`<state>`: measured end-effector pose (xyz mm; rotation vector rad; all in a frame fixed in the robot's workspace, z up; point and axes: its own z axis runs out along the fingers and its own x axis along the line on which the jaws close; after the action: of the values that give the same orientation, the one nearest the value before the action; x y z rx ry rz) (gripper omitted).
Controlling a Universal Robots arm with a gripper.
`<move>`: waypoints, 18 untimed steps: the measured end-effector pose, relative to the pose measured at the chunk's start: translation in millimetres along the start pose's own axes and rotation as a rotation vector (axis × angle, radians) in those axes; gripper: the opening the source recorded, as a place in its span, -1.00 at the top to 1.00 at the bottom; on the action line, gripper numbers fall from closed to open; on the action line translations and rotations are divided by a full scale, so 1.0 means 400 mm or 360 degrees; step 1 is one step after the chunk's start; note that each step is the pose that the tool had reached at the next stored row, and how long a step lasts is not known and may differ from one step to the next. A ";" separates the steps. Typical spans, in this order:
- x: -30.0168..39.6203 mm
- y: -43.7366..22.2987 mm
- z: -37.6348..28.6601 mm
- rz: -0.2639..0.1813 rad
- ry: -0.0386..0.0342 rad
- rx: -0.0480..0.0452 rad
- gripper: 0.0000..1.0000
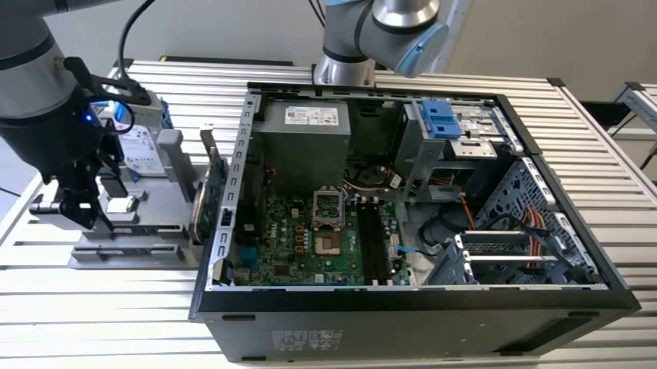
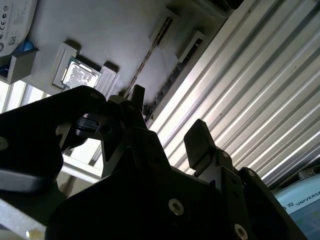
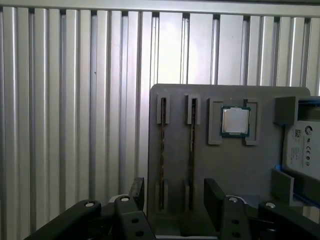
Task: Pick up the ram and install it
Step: 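Pick up the ram and move it above insertion slot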
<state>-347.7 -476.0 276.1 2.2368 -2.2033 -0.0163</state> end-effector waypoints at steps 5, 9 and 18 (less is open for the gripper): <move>0.000 0.000 0.008 0.0008 0.0000 0.0000 -1.00; 0.002 0.000 0.013 0.0013 0.0000 0.0000 -1.00; 0.007 0.000 0.029 0.0021 0.0000 0.0000 -1.00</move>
<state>-347.7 -478.6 264.7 2.2220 -2.2182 -0.0164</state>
